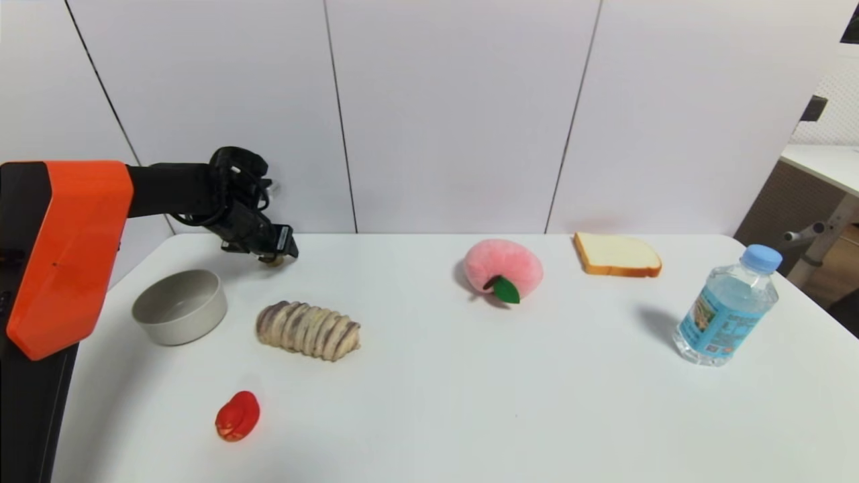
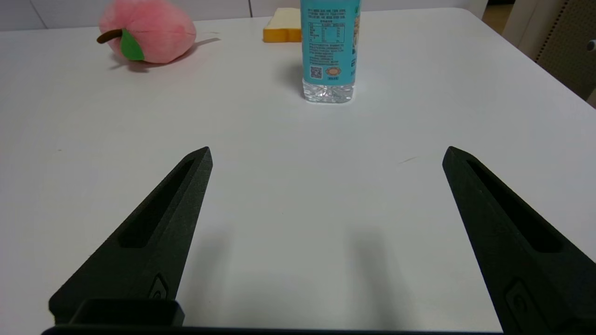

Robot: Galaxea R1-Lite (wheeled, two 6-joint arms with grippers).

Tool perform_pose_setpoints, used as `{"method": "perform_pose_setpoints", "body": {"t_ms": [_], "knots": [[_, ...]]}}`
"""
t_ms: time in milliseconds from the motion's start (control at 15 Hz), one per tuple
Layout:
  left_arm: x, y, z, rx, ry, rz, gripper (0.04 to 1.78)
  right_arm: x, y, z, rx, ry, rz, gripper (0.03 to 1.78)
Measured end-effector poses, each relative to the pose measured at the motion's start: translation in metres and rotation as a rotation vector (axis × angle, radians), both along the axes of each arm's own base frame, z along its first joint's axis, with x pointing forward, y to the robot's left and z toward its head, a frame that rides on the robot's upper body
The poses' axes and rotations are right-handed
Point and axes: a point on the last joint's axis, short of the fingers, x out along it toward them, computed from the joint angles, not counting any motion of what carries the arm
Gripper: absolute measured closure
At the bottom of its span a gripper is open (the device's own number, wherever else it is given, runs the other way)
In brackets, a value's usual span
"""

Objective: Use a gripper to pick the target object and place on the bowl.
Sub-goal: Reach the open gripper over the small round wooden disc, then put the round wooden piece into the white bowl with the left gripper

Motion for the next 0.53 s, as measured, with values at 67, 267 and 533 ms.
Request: {"method": "perform_pose_setpoints", "body": {"t_ms": [67, 267, 533], "knots": [[0.0003, 0.0002, -0.0008, -0.002, 0.001, 0.001, 0.81, 0.0, 0.0, 0.0, 0.0, 0.0, 0.0, 0.1], [0.0016, 0.0008, -0.0046, 0.0, 0.01, 0.002, 1.19, 0.0, 0.0, -0.0001, 0.0, 0.001, 0.0, 0.1], [0.0033, 0.0069, -0.0075, 0.001, 0.01, 0.015, 1.31, 0.0, 0.0, 0.0, 0.0, 0.0, 0.0, 0.1]]}}
